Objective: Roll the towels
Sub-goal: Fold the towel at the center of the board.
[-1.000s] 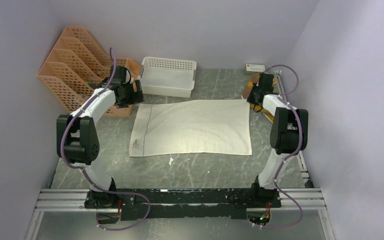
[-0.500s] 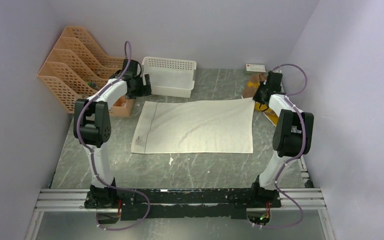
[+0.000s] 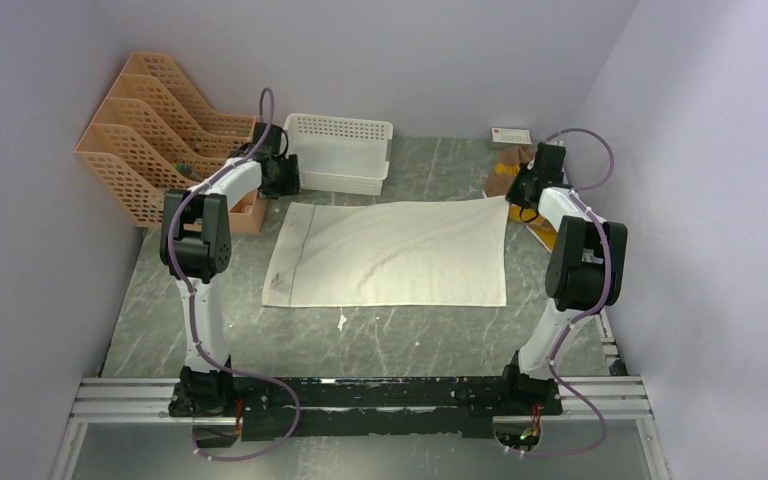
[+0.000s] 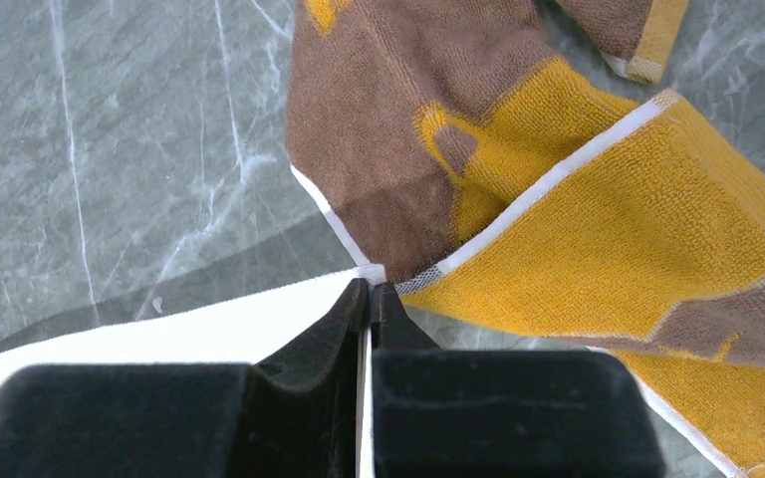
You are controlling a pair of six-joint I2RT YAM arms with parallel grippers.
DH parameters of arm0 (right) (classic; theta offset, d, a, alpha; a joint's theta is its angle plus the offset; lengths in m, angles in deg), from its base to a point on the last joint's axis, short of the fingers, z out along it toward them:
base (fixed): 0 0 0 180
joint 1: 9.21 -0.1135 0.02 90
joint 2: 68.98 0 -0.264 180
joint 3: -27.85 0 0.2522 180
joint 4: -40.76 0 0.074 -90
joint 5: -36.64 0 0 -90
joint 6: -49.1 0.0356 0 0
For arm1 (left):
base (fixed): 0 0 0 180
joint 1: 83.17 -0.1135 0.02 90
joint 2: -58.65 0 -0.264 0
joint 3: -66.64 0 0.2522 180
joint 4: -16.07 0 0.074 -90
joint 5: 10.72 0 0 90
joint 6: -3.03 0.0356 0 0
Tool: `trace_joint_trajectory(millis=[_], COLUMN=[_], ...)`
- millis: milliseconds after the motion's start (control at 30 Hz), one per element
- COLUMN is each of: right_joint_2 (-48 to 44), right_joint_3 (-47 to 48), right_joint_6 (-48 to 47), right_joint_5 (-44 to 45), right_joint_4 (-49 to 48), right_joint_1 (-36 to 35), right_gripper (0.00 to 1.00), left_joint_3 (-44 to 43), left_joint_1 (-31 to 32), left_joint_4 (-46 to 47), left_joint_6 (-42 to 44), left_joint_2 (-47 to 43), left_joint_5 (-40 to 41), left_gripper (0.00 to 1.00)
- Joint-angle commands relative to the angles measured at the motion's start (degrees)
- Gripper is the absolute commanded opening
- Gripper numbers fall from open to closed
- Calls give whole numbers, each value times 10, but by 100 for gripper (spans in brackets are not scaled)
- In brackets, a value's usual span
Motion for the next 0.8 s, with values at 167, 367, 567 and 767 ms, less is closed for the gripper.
trace_joint_trajectory(millis=[167, 367, 567, 767], right_joint_2=[-3, -10, -18, -25], right_joint_3=[6, 1, 2, 3], right_joint_6=[-6, -7, -9, -9], right_joint_5=[-12, -11, -5, -7], right_joint_4=[-6, -10, -5, -5], right_joint_1=[7, 7, 8, 8], right_gripper=[0, 0, 0, 0], left_joint_3=[62, 67, 75, 99], left_joint_1=[2, 6, 15, 16], left_joint_4=[34, 49, 51, 69], left_joint_6=[7, 5, 4, 1], left_joint_2=[0, 17, 27, 22], left_joint_5=[4, 1, 38, 46], left_gripper=[65, 56, 12, 7])
